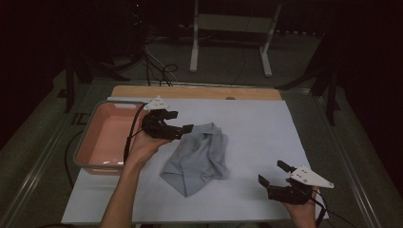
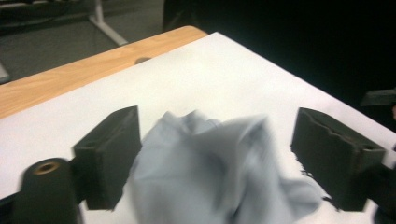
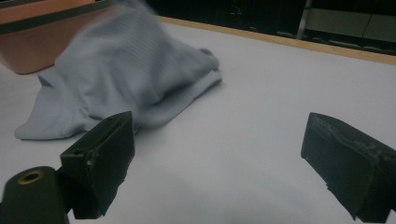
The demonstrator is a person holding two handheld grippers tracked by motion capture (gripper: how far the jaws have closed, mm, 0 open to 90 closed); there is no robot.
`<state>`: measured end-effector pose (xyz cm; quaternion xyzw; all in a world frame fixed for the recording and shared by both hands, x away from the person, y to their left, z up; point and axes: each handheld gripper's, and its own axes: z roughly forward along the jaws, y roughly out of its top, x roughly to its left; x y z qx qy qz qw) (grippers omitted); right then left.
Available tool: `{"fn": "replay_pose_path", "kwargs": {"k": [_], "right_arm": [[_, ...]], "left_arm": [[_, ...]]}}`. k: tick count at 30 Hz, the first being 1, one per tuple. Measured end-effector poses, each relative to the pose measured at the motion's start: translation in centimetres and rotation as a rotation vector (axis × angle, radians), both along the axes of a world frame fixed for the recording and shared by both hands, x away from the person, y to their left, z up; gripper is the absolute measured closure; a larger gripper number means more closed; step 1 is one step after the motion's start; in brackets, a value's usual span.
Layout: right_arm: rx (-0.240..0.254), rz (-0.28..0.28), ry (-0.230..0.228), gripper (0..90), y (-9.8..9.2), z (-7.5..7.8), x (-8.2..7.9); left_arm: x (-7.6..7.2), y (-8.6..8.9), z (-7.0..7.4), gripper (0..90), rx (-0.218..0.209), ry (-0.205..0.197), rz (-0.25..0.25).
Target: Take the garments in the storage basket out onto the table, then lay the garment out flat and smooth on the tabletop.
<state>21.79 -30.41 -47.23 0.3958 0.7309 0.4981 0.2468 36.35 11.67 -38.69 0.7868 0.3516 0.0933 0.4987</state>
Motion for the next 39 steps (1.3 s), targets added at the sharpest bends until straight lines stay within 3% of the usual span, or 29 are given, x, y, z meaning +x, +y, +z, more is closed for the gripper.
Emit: {"fn": "replay_pose_path", "kwargs": {"k": [7, 12, 25, 33, 37, 39], "right_arm": [[-0.001, 0.006, 0.003, 9.6, 0.1, -0.1, 0.0], [-0.005, 0.009, 0.003, 9.6, 0.2, -0.1, 0.0], [-0.009, 0.023, 0.016, 9.7, 0.9, -0.3, 0.3], [-0.006, 0.045, 0.024, 9.7, 1.9, -0.4, 0.7], [-0.002, 0.064, 0.031, 9.7, 2.8, -0.6, 1.3], [-0.007, 0.075, 0.035, 9.8, 3.4, -0.6, 1.5]], "left_arm": [[0.1, 0.6, -0.4, 3.9, 0.009, 0.008, 0.026], [0.0, 0.6, -0.9, 1.0, 0.008, 0.006, 0.035], [-1.4, 1.1, -2.2, 1.2, 0.032, -0.034, 0.090], [-2.6, 1.3, -3.4, 6.7, 0.030, -0.044, 0.097], [-3.3, 1.0, -4.2, 7.2, 0.059, -0.044, 0.087], [-3.5, 1.0, -4.6, 7.4, 0.054, -0.040, 0.085]]}}
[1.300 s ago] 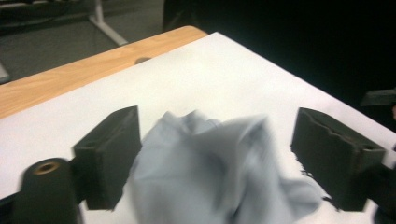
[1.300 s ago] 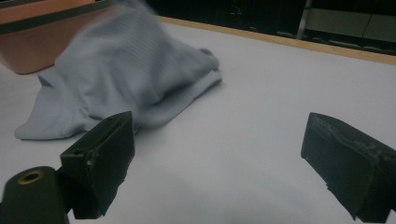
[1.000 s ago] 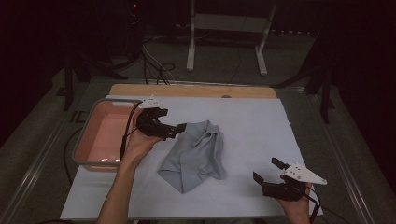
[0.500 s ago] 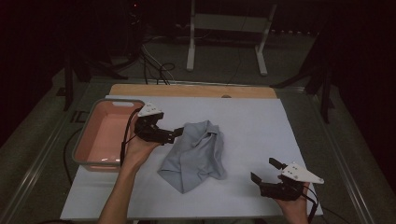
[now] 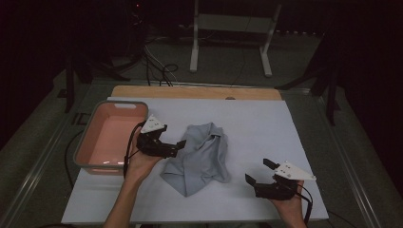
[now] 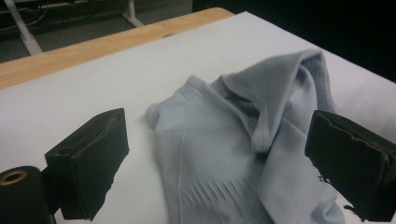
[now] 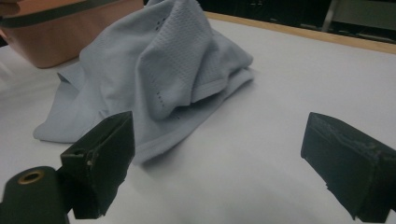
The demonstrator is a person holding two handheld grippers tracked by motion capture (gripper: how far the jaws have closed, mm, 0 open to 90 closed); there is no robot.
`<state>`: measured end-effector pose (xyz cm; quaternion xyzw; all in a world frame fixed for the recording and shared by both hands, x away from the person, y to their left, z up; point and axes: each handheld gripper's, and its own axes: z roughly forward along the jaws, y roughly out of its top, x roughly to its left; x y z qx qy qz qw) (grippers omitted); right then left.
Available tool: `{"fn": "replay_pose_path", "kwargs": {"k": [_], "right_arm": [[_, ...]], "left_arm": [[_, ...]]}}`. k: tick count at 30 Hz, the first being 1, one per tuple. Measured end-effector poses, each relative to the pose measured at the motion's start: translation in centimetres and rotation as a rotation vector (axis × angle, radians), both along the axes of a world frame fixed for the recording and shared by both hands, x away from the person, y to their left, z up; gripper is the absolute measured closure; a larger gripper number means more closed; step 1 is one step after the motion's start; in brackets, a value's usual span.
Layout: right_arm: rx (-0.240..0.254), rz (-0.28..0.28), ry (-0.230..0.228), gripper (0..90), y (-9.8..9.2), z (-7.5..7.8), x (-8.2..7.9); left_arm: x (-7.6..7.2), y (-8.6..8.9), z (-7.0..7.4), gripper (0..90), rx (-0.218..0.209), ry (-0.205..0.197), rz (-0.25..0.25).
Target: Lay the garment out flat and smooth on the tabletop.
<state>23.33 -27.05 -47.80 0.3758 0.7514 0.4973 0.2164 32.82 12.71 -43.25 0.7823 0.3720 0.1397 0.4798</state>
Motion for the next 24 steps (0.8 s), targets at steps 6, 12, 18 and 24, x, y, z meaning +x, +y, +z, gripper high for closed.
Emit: {"fn": "replay_pose_path", "kwargs": {"k": [6, 12, 18, 24], "right_arm": [[-0.012, 0.029, 0.005, 9.9, 1.3, 0.1, 0.5], [0.009, 0.045, 0.010, 10.4, 2.8, 0.3, 1.6], [-0.002, 0.077, 0.021, 12.8, 4.8, 0.1, 2.4], [-0.015, 0.121, 0.035, 14.8, 6.8, -0.3, 3.4]], "left_arm": [[-0.7, 0.2, -1.3, 9.6, -0.029, 0.024, -0.006], [-1.1, 0.0, -1.9, 10.6, -0.021, 0.033, -0.008], [-1.5, 0.0, -1.8, 13.9, -0.031, 0.033, -0.017], [-1.9, 0.2, -1.7, 16.7, -0.035, 0.029, -0.015]]}}
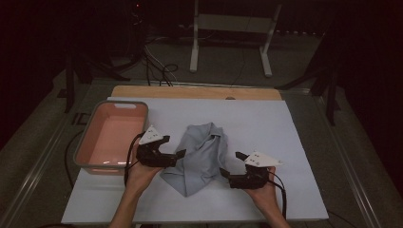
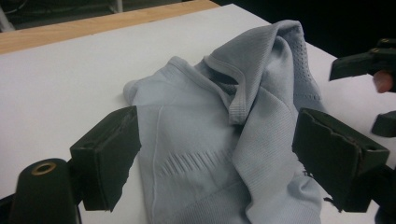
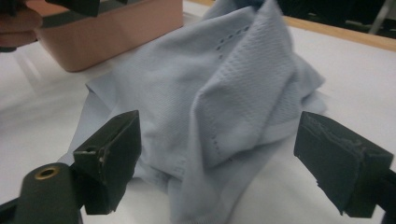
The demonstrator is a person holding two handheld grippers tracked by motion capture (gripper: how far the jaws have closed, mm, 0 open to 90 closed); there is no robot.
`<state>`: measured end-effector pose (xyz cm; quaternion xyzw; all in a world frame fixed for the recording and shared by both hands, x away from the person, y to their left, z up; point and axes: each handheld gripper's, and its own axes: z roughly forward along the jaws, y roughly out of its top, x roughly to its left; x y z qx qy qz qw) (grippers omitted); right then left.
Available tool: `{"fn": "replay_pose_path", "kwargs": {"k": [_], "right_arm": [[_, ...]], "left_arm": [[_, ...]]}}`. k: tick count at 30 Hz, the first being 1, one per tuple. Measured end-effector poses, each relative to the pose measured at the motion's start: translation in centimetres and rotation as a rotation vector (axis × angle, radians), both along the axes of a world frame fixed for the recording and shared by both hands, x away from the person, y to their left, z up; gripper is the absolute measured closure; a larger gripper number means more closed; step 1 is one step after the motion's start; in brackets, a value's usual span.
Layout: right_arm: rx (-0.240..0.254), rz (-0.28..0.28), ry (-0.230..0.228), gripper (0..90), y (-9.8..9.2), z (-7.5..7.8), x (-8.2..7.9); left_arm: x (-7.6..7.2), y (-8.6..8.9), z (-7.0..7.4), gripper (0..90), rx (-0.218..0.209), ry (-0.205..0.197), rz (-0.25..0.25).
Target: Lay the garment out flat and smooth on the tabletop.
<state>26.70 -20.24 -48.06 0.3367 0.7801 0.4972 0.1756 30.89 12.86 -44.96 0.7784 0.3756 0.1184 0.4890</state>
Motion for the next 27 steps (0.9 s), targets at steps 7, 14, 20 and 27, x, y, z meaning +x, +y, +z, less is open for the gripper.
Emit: {"fn": "replay_pose_path", "kwargs": {"k": [7, 14, 20, 27], "right_arm": [[-0.020, 0.026, 0.008, 18.5, 0.6, -0.4, 0.3], [-0.024, 0.018, 0.021, 24.4, 0.4, -0.6, 0.4], [-0.040, 0.029, 0.041, 37.9, 0.1, -1.1, 0.5], [-0.067, 0.033, 0.055, 54.6, 0.1, -1.4, 0.4]], "left_arm": [[-0.1, -1.2, -0.8, 17.4, 0.036, 0.018, -0.016], [-0.1, -2.3, -0.8, 21.2, 0.060, 0.016, -0.049], [-0.1, -2.8, -1.1, 35.1, 0.072, 0.040, -0.114], [-0.1, -3.4, -1.5, 39.2, 0.067, 0.057, -0.148]]}}
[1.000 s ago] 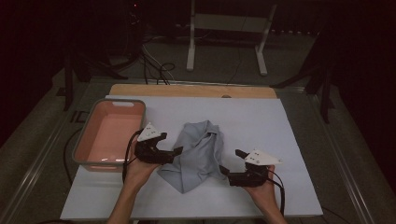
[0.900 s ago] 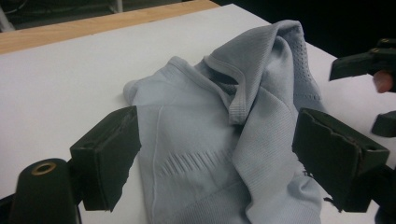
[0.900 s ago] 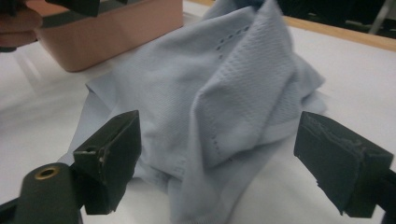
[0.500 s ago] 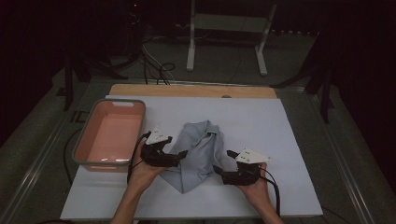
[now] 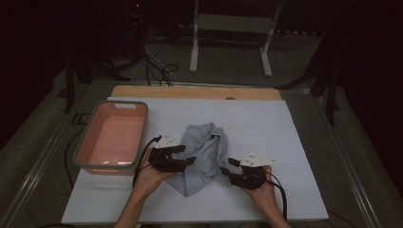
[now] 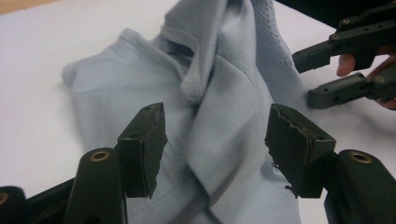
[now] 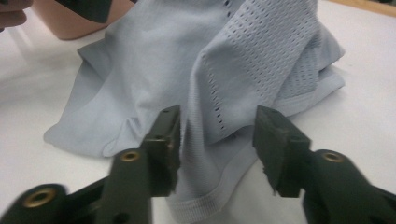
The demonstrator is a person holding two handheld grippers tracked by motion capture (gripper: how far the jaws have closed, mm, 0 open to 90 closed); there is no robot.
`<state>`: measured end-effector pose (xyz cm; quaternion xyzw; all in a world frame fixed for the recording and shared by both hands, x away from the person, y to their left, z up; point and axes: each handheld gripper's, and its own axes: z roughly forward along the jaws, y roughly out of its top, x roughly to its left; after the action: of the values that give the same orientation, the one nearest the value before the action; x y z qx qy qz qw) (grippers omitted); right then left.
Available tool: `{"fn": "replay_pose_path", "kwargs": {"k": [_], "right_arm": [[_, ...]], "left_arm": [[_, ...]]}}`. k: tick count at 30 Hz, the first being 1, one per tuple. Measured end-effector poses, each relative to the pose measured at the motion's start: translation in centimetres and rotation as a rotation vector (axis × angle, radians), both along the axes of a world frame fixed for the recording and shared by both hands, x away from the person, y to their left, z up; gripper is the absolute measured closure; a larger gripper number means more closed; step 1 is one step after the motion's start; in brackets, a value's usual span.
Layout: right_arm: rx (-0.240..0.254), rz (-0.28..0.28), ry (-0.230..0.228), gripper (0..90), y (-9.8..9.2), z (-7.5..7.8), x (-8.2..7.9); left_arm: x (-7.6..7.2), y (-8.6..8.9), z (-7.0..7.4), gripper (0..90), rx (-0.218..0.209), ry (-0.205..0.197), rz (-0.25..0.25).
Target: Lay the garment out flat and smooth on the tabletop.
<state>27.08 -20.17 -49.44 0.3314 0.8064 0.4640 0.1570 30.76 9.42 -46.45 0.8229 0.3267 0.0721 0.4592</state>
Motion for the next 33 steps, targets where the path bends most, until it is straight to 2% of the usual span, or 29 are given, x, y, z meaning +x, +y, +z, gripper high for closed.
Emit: {"fn": "replay_pose_path", "kwargs": {"k": [3, 5, 7, 9, 11, 12, 18, 20, 24, 25, 26, 28, 30, 33], "right_arm": [[-0.019, 0.012, 0.013, 64.4, 0.1, -0.1, 0.0], [-0.032, 0.020, 0.023, 77.7, 0.0, -0.2, 0.1], [-0.038, 0.028, 0.030, 86.6, -0.1, 0.0, 0.1], [-0.043, 0.026, 0.019, 87.8, -0.3, 0.2, 0.1], [-0.039, 0.008, 0.010, 87.8, -0.7, 0.4, 0.1], [-0.035, -0.004, 0.004, 87.8, -0.9, 0.5, 0.2], [-0.029, -0.064, 0.001, 87.9, -2.3, 1.1, 0.8], [-0.034, -0.090, -0.016, 88.0, -2.6, 1.2, 1.0], [-0.065, -0.141, -0.015, 88.2, -3.3, 1.2, 1.4], [-0.070, -0.155, -0.013, 88.2, -3.4, 1.2, 1.5], [-0.070, -0.164, -0.002, 88.1, -3.6, 1.1, 1.6], [-0.081, -0.174, 0.011, 86.2, -3.7, 1.0, 1.7], [-0.087, -0.198, 0.010, 75.4, -3.8, 1.1, 1.7], [-0.052, -0.214, -0.016, 53.6, -3.8, 1.7, 1.5]], "left_arm": [[0.0, -0.6, -0.5, 44.5, 0.010, 0.016, -0.018], [0.0, -0.9, -0.7, 57.2, 0.025, 0.020, -0.026], [-0.2, -1.1, -0.7, 69.8, 0.027, 0.017, -0.050], [-0.4, -1.3, -0.3, 81.0, 0.003, 0.016, -0.067], [-0.8, -1.5, 0.3, 85.1, -0.054, 0.025, -0.088], [-1.1, -1.9, 0.8, 85.5, -0.070, 0.018, -0.104], [-2.3, -3.6, 2.2, 85.9, -0.084, -0.009, -0.175], [-2.5, -4.0, 2.3, 85.9, -0.088, -0.010, -0.195], [-2.8, -4.6, 2.3, 85.2, -0.101, -0.005, -0.246], [-2.8, -4.6, 2.3, 81.1, -0.103, -0.008, -0.245], [-2.8, -4.5, 2.3, 72.4, -0.104, -0.010, -0.231], [-2.5, -3.9, 2.4, 62.1, -0.099, -0.023, -0.196], [-2.2, -3.0, 2.4, 55.5, -0.101, -0.027, -0.143], [-1.7, -1.8, 2.4, 50.8, -0.078, -0.042, -0.068]]}}
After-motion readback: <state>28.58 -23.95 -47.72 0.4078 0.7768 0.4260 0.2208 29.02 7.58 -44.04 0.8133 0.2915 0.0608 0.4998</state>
